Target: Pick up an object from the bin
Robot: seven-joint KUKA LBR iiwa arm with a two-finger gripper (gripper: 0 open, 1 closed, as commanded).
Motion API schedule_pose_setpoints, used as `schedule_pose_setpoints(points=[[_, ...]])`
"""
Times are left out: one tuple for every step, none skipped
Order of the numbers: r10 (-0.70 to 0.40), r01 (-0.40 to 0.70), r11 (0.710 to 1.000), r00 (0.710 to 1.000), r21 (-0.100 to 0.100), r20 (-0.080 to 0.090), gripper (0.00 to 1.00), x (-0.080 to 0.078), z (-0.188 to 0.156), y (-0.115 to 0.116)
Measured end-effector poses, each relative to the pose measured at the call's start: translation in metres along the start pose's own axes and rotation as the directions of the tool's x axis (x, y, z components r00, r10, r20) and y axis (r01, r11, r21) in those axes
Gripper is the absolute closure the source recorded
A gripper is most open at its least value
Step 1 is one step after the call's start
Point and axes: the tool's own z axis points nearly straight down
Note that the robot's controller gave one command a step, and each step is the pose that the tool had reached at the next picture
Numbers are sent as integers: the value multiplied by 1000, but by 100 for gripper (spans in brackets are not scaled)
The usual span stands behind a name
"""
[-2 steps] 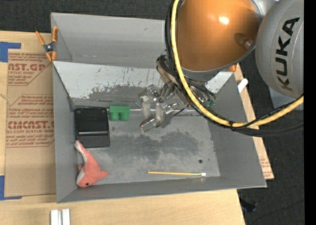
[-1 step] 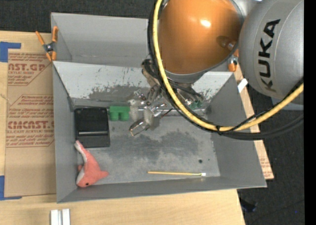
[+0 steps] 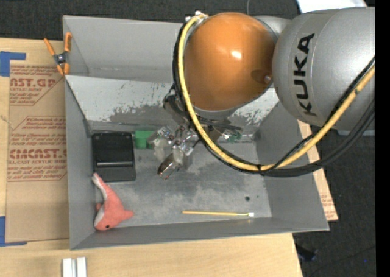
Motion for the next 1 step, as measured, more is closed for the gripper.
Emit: schedule_pose_setpoints(points=[[78,-78,997,997,-3,-2,100,-18,26,13]])
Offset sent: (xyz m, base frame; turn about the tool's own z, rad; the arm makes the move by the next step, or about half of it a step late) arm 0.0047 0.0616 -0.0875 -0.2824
